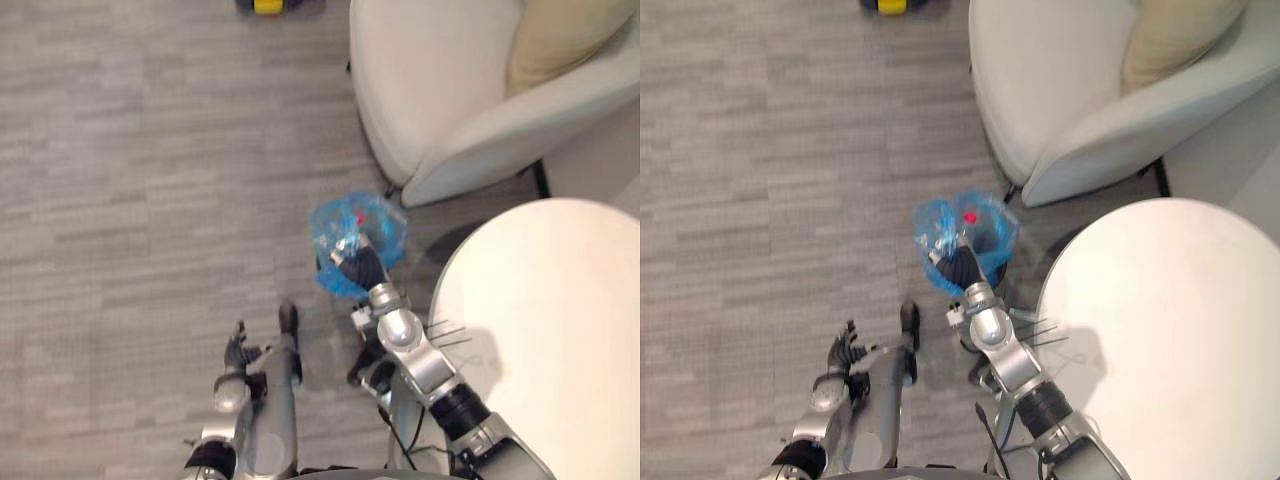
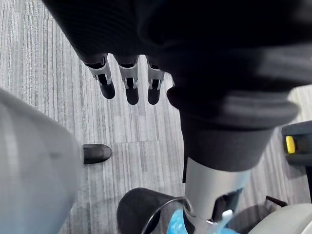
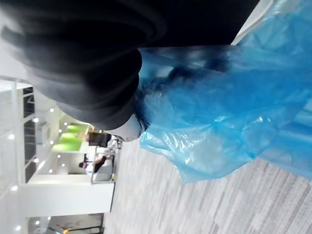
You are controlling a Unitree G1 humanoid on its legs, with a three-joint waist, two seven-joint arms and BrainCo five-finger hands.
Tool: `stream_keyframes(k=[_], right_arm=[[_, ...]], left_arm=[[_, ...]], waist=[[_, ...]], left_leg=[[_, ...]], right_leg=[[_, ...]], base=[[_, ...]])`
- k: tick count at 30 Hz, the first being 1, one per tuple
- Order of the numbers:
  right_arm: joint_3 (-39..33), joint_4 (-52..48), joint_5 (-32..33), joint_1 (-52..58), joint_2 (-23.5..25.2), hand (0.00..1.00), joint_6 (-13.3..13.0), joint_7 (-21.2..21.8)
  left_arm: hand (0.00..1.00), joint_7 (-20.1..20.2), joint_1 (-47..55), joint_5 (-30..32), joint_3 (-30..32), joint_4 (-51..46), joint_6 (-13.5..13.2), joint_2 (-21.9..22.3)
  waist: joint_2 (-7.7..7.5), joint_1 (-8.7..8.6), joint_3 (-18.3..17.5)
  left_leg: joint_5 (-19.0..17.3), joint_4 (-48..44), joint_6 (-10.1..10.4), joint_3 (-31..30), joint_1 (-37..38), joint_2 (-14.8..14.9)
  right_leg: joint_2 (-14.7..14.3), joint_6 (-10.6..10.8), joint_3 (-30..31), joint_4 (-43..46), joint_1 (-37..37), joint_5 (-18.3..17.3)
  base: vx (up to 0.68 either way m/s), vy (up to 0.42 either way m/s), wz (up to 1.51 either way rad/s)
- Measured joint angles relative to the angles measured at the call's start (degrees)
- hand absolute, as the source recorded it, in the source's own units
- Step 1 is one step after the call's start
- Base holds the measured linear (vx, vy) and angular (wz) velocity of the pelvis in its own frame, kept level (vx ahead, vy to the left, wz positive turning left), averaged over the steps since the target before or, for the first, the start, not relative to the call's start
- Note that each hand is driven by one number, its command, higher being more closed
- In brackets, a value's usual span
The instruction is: Gather rubbish on tea table into small bin, then transfer packed bag to large trash can.
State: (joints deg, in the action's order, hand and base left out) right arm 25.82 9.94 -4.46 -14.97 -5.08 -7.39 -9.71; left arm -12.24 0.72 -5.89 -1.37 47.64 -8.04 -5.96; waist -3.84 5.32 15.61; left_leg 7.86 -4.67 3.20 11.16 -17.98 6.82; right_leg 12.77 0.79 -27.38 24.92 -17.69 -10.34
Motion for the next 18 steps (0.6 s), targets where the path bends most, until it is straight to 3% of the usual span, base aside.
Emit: stream_keyframes(k=[4, 8, 9, 10, 11, 13, 15, 16, 18], right_arm=[[1.10, -2.24, 0.63, 0.23, -0.12, 1.00, -0.91, 1.75], [1.24, -4.77, 2.97, -0.19, 0.01, 1.00, -1.80, 2.44], [1.26, -4.75, 4.11, -0.21, 0.08, 1.00, -1.81, 2.49], [1.18, -4.74, 4.60, -0.36, 0.33, 1.00, -2.04, 2.43], [0.92, -4.60, 4.82, -0.36, 0.55, 1.00, -2.24, 2.30], [1.01, -4.55, 4.98, -1.29, 0.14, 1.00, -2.52, 2.38], [1.05, -4.55, 5.24, -3.53, 0.09, 1.00, -2.84, 2.16], [0.85, -4.45, 6.14, -5.30, -0.63, 1.00, -3.38, 2.08], [-0.27, -4.01, 6.81, -7.24, -2.31, 1.00, -3.41, 1.93]], left_arm=[[0.00, 1.02, 3.29, 0.12, -1.01, -0.26, -0.18, -0.23], [0.00, 1.15, 2.79, 0.10, -2.77, -3.24, -0.35, -0.68], [0.00, 1.23, 2.85, 0.10, -2.84, -4.87, -1.01, -0.91], [0.00, 1.34, 2.81, 0.08, -2.71, -6.42, -1.43, -1.12], [0.00, 1.50, 2.81, 0.04, -2.71, -7.58, -1.61, -1.36], [0.00, 1.60, 3.54, -0.04, -2.33, -10.46, -1.86, -1.59], [0.00, 0.94, 6.32, -0.19, -1.36, -15.63, -2.25, -1.14], [0.00, 0.94, 7.70, -0.31, -1.40, -17.09, -2.44, -0.37], [0.00, 0.96, 10.73, -1.14, -1.74, -20.82, -2.43, 0.76]], waist=[[0.59, 0.12, -1.97], [0.82, -0.01, -2.25], [0.91, 0.21, -2.21], [1.29, -0.18, -1.97], [1.36, -0.31, -1.81], [0.59, 0.61, -2.26], [1.79, 2.38, -2.70], [4.64, 2.76, -2.23], [6.31, 2.36, -2.73]], left_leg=[[0.00, 4.14, 0.00, 3.67, 7.37, 0.34], [-0.58, 0.99, -0.67, 3.44, 6.86, -0.16], [-1.27, -1.36, -1.63, 2.65, 6.20, 0.46], [-2.83, -2.84, -2.37, 1.19, 6.08, 0.31], [-3.00, -4.51, -2.15, -1.13, 5.11, -0.57], [-3.14, -6.94, -2.02, -4.80, 3.43, -1.89], [-1.64, -4.91, 0.13, -6.61, 1.78, -1.75], [-0.94, -2.68, 0.90, -8.20, 0.86, -0.81], [-0.40, 3.24, 2.54, -11.62, 0.62, -0.29]], right_leg=[[-2.88, 0.47, 4.35, -6.57, 5.02, 3.39], [-2.48, 0.79, 8.32, -4.40, 3.89, 4.20], [-2.52, 1.57, 10.07, -3.25, 4.42, 3.45], [-2.09, 2.40, 12.66, 6.82, 3.58, -1.80], [-1.87, 2.55, 14.27, 14.10, 3.76, -4.63], [-2.35, 3.34, 16.21, 16.82, 5.76, -7.86], [-4.69, 0.46, 15.91, 8.14, 8.26, -12.06], [-6.49, 0.20, 13.97, 5.91, 8.19, -11.06], [-7.69, -0.46, 11.93, 5.35, 6.27, -9.36]], base=[[0.09, 0.034, -0.58], [0.00, 0.036, -0.26], [-0.06, -0.012, 0.48], [-0.11, -0.041, 0.89], [-0.13, -0.079, 1.08], [-0.20, -0.166, 1.03], [-0.26, -0.154, 0.46], [-0.28, -0.099, 0.34], [-0.26, -0.099, 0.57]])
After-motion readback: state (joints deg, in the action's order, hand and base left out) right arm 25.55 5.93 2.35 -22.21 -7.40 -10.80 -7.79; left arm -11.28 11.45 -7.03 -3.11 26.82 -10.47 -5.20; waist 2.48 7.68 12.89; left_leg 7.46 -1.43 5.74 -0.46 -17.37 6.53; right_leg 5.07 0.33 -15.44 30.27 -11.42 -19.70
